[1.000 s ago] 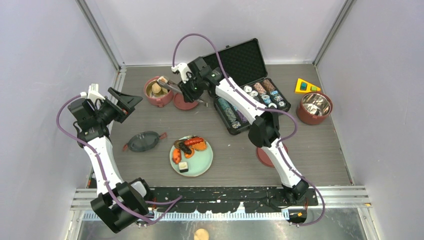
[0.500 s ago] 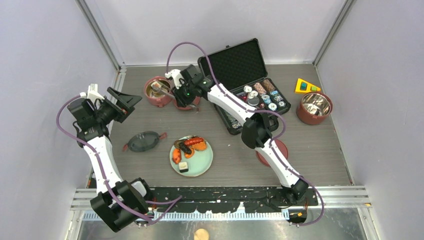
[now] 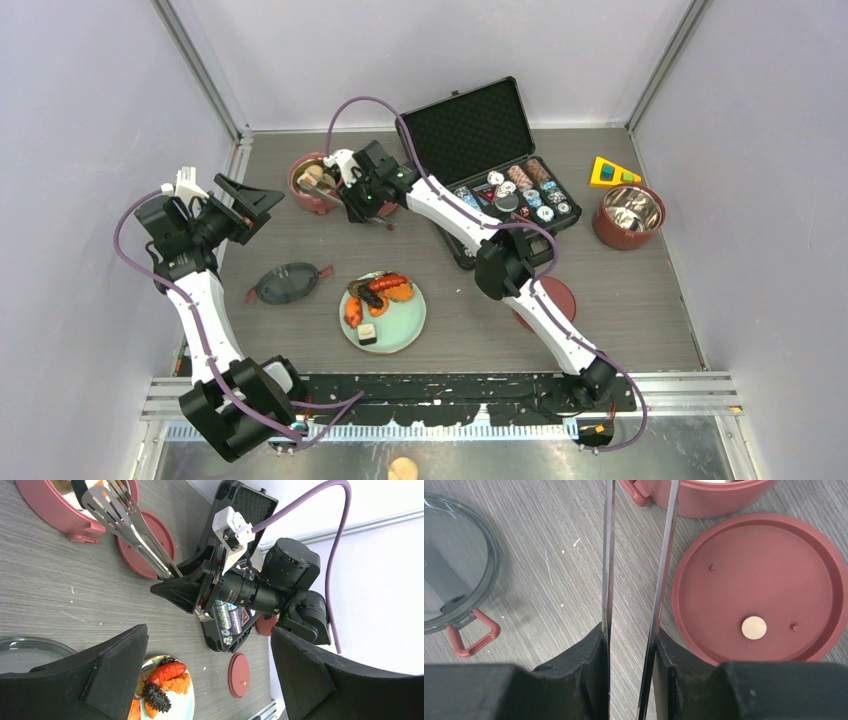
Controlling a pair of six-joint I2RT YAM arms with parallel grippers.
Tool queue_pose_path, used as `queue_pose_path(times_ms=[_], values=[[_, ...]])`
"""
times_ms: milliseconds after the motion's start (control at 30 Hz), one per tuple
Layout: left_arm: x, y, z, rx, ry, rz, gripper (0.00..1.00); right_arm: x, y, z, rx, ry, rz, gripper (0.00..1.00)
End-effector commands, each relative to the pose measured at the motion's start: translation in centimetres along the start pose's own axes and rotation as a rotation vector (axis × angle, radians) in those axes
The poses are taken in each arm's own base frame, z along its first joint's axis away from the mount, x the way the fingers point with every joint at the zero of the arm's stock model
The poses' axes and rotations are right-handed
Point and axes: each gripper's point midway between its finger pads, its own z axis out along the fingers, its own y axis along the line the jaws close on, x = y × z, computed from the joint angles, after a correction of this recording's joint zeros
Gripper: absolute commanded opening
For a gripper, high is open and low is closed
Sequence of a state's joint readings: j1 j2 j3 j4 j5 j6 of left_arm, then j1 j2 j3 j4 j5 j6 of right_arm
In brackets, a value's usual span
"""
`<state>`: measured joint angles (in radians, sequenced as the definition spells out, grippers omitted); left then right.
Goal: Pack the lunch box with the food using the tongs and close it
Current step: Place the fake food in the packing box.
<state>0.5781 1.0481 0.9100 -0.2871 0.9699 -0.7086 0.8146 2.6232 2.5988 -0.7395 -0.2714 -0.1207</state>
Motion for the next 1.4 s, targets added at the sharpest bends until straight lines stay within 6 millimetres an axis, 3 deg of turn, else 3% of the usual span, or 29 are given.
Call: queue_pose_path(times_ms=[0,500,833,1067,1200,1367], values=[[-0.7,-1.2,-0.3,0.043,-0.015,0.04,0.95,-4.9,0.0,-0.9,0.017,-0.153,-0.029,0.32],[-0.7,-1.3,-0.3,0.049,-0.013,0.036,0.95,-5.6,0.4,-0.7,0.014,-0.177,-0.034,0.46],[-0.7,-1.6,-0.4,0.055,-0.015,0.038,0.95,-6.0,0.4,-1.3,0.021,-0.182,-0.04,0.49],[-0.8,-1.6,-0.4,0.053,-0.015,0.042,0.94,-7.7,1.0,-4.7,0.026,-0.202,-0.06,0.48],[-0.7,-1.9,-0.6,0.053,-0.017,0.046,0.94,-8.7,1.7,-8.1,0.016,-0.217,-0.068,0.48],[-0.8,-2.2,-0.8,0.05,-0.025,0.053,0.94,-8.3,3.1,-12.1,-0.017,-0.203,-0.076,0.48]])
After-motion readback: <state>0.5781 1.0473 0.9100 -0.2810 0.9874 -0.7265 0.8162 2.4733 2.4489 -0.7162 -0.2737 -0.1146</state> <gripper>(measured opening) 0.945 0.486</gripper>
